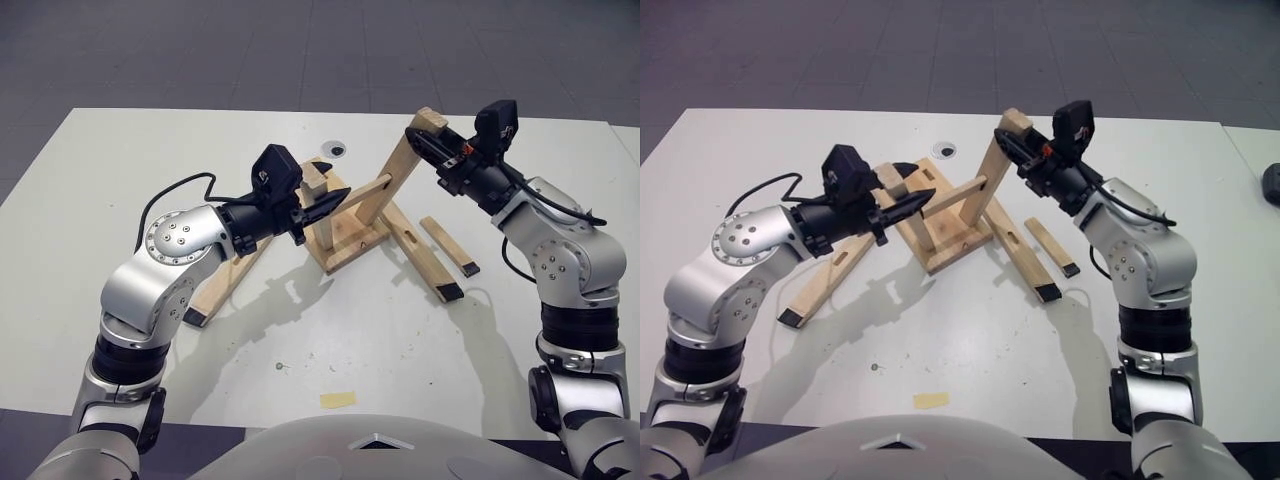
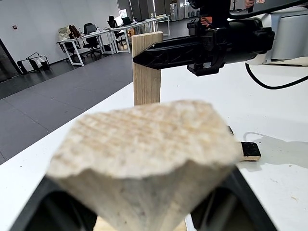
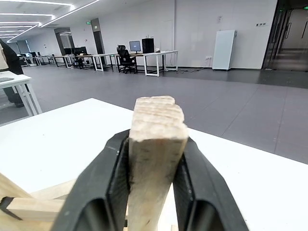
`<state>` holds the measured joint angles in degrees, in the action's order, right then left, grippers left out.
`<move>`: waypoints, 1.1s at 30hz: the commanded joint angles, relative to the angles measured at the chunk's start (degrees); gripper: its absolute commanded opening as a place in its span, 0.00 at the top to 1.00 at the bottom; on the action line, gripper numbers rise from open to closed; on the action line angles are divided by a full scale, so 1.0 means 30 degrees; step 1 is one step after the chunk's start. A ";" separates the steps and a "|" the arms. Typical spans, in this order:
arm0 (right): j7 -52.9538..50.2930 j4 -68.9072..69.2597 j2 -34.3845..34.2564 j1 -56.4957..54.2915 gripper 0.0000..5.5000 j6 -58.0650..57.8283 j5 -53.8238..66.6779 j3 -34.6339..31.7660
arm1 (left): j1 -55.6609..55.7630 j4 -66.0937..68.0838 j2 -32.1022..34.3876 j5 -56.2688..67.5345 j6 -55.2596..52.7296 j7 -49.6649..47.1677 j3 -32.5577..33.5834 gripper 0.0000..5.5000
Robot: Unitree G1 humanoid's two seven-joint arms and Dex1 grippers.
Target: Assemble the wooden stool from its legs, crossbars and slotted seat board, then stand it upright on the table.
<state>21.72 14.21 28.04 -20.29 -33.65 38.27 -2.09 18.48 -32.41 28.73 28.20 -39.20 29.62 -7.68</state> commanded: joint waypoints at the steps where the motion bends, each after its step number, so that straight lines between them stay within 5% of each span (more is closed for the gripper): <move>1: -0.1520 -0.0022 -0.0580 0.5896 0.81 -0.3390 -0.2536 0.5232 | 0.0685 0.1065 0.0360 -0.0798 -0.0278 0.0336 -0.0510 0.63; 12: -0.5232 0.3229 -0.2405 0.2181 0.81 -0.2336 -0.0415 0.1314 | 0.1445 0.1991 0.0372 -0.1012 0.0144 0.0643 0.0053 0.63; 19: -0.4812 0.4297 -0.2455 0.0266 0.57 -0.0508 -0.1737 0.0317 | 0.1766 0.2253 0.0251 -0.0808 0.0033 0.0796 0.0270 0.63; 27: -0.6227 0.5780 -0.2850 -0.2115 0.34 0.2655 -0.4374 -0.1441 | 0.2628 0.1878 -0.1144 0.1495 -0.1258 0.0574 0.1336 0.36; 33: -0.5858 0.7280 -0.3734 -0.2796 0.16 0.2547 -0.4356 -0.0035 | 0.4173 0.1378 -0.2487 0.5769 -0.3105 0.0445 0.2925 0.18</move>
<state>3.22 34.56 17.96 -28.23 -25.00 24.50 -4.07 28.43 -27.15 22.28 41.22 -46.27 31.19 -0.93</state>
